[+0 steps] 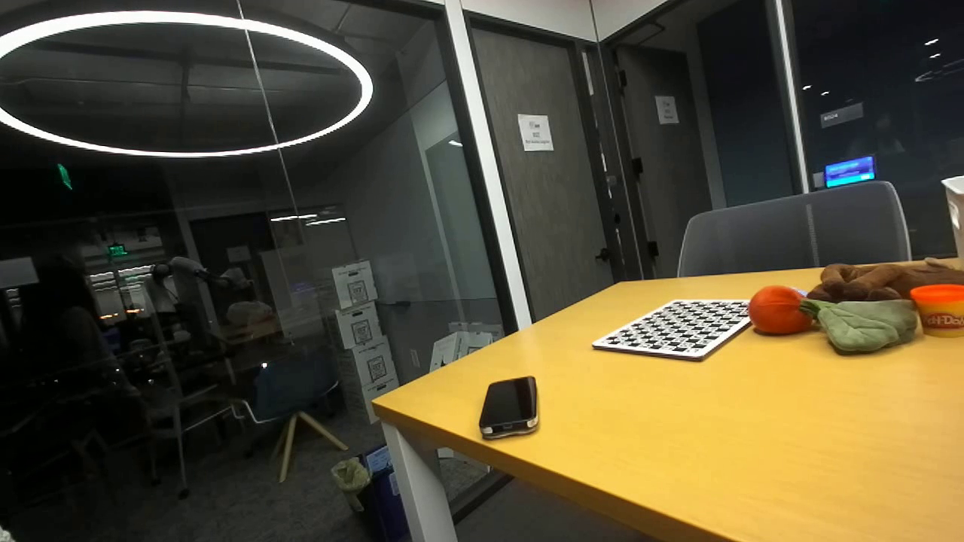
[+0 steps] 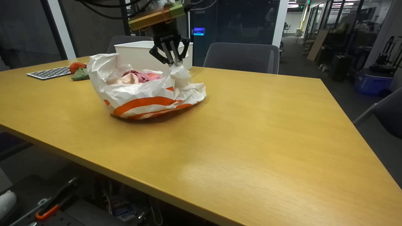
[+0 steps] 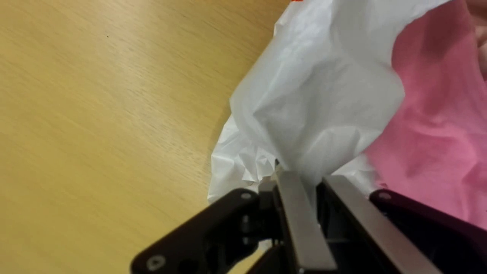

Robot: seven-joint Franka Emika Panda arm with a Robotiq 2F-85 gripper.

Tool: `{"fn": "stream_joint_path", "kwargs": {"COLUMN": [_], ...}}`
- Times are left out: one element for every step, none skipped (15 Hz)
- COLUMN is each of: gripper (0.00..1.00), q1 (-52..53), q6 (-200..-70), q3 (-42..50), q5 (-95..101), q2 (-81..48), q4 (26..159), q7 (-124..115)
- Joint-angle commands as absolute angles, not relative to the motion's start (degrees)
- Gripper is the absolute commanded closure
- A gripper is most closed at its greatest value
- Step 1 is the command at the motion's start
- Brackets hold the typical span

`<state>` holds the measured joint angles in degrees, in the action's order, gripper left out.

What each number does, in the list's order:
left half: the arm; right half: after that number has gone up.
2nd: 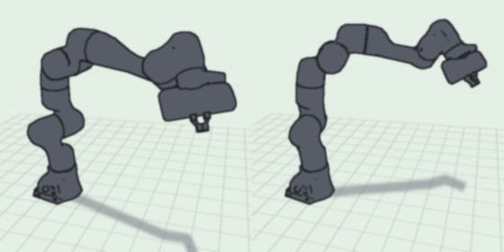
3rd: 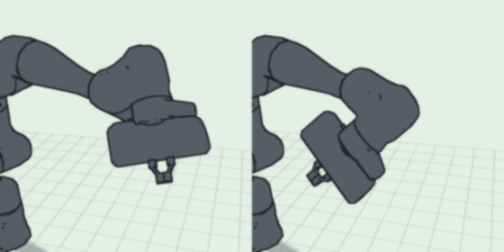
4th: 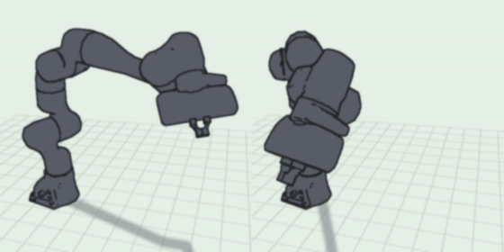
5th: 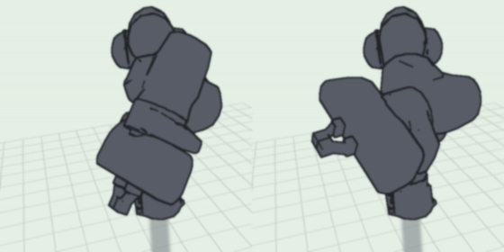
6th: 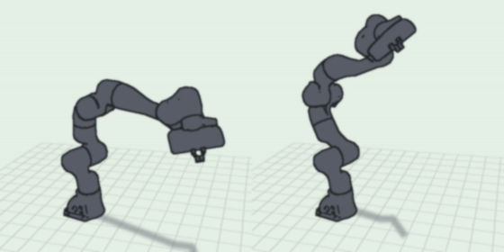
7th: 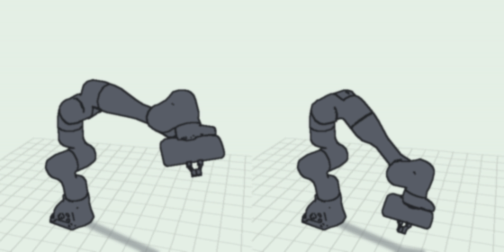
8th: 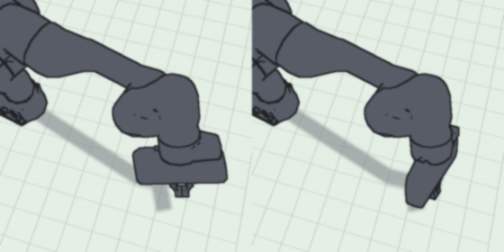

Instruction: Put the clothes in the plastic bags

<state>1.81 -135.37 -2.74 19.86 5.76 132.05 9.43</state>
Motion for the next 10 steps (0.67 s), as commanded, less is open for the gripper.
{"fn": "stream_joint_path", "kwargs": {"gripper": [0.85, 0.83, 0.82, 0.82, 0.83, 0.84, 0.84, 0.85, 0.84, 0.84], "q1": [1.8, 1.7, 1.6, 1.5, 1.4, 1.3, 1.0, 0.8, 0.6, 0.3], "q6": [-133.9, -134.0, -134.1, -134.2, -134.4, -134.4, -134.9, -135.0, -135.0, -135.5], "q3": [-2.4, -2.4, -2.4, -2.4, -2.4, -2.4, -2.4, -2.5, -2.6, -2.7], "q5": [19.3, 19.7, 20.3, 20.6, 21.0, 21.1, 21.5, 22.0, 22.1, 22.6], "q2": [7.5, 8.5, 9.8, 11.0, 12.3, 13.5, 14.8, 16.1, 17.3, 18.7], "q4": [131.2, 131.4, 131.7, 131.8, 131.9, 132.0, 132.1, 132.2, 132.1, 132.5], "q7": [10.3, 9.9, 9.7, 9.3, 8.8, 8.7, 8.6, 8.2, 8.1, 7.9]}}
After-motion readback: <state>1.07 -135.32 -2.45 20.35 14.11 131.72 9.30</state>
